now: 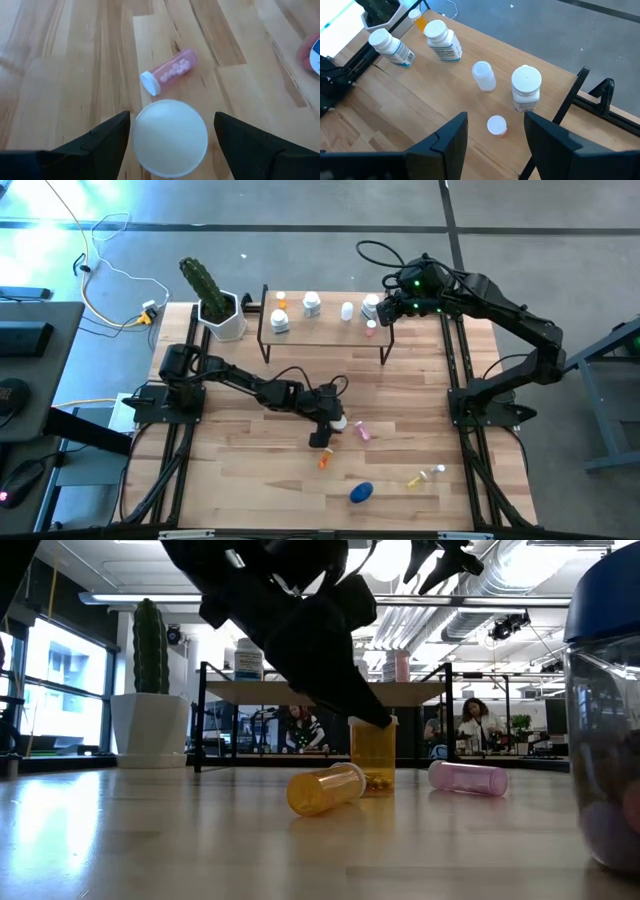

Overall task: Pick and place medicine bottles onto shelf by color
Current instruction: Put the top orange pill bottle on the shelf

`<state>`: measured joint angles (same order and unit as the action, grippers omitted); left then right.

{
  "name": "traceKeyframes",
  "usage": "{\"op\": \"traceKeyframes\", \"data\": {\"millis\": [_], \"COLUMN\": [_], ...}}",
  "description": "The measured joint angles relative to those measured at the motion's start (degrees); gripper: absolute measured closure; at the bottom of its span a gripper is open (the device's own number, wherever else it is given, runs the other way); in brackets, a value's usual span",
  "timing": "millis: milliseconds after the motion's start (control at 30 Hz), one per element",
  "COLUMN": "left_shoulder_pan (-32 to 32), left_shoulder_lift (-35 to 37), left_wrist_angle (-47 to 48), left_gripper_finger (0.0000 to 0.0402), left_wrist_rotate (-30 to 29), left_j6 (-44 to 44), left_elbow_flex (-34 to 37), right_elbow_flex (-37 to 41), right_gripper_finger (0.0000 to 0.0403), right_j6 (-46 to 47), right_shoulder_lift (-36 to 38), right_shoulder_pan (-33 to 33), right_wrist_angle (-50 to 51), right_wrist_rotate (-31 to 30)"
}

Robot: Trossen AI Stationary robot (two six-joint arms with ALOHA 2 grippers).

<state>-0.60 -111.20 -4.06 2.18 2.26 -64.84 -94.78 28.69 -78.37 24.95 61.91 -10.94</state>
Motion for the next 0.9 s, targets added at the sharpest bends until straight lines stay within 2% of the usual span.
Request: {"op": "traceKeyframes", "data": {"millis": [367, 600, 900], "left_shoulder_pan": [-0.15, -0.75, -6.72], "left_shoulder_lift": [0.02, 1.23, 10.51], "left_wrist_angle": [0.96, 1.93, 8.3], "left_gripper_finger": [0.0203, 0.0195, 0.0194], "left_wrist_rotate": [-0.03, -0.01, 0.03], "left_j6": [1.23, 0.98, 1.9], "left_elbow_flex": [0.0, 0.0, -0.01], "right_elbow_flex": [0.0, 0.0, 0.0], "right_gripper_finger": [0.0217, 0.0217, 0.0217], "right_j6": [-0.04, 1.31, 0.98], "right_shoulder_lift": [0.0, 0.0, 0.0], "right_shoulder_pan": [0.0, 0.0, 0.0], "right_wrist_angle": [0.02, 0.02, 0.0], "right_wrist_rotate": [0.0, -0.02, 0.0]}}
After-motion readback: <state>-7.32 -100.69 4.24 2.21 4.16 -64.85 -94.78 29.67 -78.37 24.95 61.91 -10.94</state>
